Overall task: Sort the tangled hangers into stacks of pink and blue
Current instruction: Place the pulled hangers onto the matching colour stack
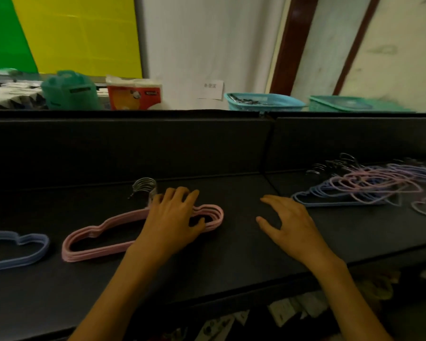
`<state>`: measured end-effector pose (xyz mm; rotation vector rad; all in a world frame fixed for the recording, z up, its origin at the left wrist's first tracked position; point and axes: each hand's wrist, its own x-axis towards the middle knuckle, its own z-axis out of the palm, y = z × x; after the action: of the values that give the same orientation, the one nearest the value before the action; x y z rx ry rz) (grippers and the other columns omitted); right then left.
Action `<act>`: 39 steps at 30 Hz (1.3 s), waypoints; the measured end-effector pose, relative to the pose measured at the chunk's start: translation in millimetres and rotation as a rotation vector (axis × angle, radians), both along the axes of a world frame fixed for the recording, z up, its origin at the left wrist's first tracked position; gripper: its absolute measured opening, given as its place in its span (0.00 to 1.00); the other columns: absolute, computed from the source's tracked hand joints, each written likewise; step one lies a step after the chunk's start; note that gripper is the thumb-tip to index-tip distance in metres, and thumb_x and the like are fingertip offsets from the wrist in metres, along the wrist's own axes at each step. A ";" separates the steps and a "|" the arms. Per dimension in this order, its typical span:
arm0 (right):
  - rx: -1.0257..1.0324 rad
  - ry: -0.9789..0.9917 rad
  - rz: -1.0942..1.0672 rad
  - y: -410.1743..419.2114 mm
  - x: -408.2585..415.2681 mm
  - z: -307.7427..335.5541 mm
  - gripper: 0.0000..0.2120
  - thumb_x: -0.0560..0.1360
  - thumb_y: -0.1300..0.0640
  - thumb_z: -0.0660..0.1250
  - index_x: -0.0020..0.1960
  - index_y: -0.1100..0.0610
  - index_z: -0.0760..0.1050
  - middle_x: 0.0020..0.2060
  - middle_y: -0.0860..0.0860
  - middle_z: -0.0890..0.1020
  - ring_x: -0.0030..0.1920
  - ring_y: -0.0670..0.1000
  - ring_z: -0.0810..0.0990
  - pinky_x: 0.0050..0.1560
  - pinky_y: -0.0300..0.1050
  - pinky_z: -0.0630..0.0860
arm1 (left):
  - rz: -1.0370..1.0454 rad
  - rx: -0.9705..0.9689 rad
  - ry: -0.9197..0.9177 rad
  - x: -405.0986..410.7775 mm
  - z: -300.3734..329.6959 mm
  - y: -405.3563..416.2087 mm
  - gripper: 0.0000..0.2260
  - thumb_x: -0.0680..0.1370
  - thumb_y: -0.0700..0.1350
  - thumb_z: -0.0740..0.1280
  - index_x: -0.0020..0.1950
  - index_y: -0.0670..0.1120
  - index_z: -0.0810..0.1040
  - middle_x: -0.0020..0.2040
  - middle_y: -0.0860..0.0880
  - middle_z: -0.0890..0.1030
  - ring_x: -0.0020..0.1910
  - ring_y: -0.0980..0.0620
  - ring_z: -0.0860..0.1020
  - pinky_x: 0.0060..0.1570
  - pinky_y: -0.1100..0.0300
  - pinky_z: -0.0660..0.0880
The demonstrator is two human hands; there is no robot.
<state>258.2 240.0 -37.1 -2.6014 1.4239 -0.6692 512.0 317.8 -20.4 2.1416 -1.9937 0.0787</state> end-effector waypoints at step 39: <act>0.081 0.020 -0.295 -154.0 -484.3 -18.4 0.27 0.74 0.40 0.63 0.70 0.48 0.65 0.68 0.46 0.69 0.69 0.47 0.64 0.70 0.47 0.61 | -0.170 -0.058 -0.086 -440.9 1.6 -221.6 0.35 0.74 0.64 0.61 0.76 0.54 0.53 0.75 0.48 0.56 0.74 0.45 0.54 0.72 0.44 0.53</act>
<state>-226.1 85.9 -55.4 -2.3666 1.8215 -0.6011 71.1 96.3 -18.7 1.9565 -2.1847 0.2019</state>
